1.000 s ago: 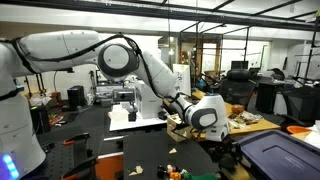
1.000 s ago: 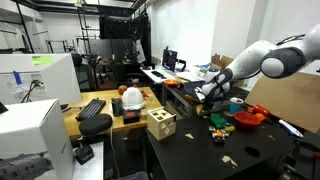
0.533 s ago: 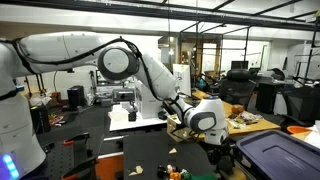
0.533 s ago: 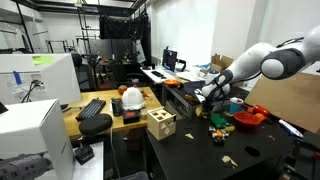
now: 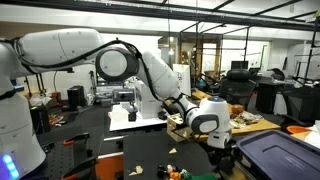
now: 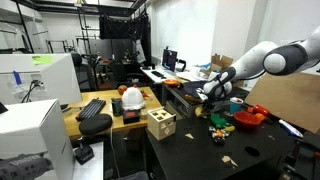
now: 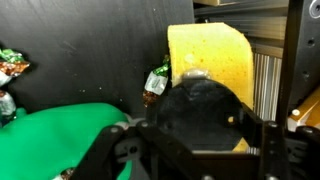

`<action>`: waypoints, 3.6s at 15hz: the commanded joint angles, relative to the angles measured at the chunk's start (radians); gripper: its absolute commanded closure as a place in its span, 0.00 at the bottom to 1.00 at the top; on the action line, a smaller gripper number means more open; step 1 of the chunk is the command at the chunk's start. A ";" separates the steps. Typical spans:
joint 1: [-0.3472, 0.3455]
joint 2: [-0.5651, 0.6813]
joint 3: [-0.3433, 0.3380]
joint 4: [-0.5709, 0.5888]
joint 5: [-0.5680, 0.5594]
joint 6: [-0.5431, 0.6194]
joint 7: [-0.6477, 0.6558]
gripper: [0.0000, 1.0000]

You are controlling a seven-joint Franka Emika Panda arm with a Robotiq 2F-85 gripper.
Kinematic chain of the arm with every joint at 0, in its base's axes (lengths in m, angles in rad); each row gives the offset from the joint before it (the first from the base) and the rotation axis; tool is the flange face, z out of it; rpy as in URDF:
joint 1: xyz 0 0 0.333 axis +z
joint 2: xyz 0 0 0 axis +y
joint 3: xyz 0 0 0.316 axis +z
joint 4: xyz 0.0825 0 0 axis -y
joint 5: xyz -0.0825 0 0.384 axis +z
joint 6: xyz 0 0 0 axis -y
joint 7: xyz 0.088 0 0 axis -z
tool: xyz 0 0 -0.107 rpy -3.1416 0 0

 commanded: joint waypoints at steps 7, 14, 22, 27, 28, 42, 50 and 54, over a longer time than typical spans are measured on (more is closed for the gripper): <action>-0.053 -0.117 0.058 -0.171 0.017 -0.034 -0.031 0.48; -0.112 -0.210 0.129 -0.340 0.024 -0.047 -0.031 0.48; -0.091 -0.280 0.117 -0.480 0.201 -0.088 -0.105 0.48; -0.097 -0.298 0.121 -0.510 0.282 -0.175 -0.158 0.48; -0.103 -0.299 0.128 -0.509 0.295 -0.203 -0.178 0.48; 0.149 -0.293 -0.090 -0.535 0.294 0.237 0.007 0.48; 0.114 -0.270 -0.176 -0.504 0.285 0.210 0.156 0.48; 0.067 -0.259 -0.144 -0.507 0.293 0.197 0.159 0.48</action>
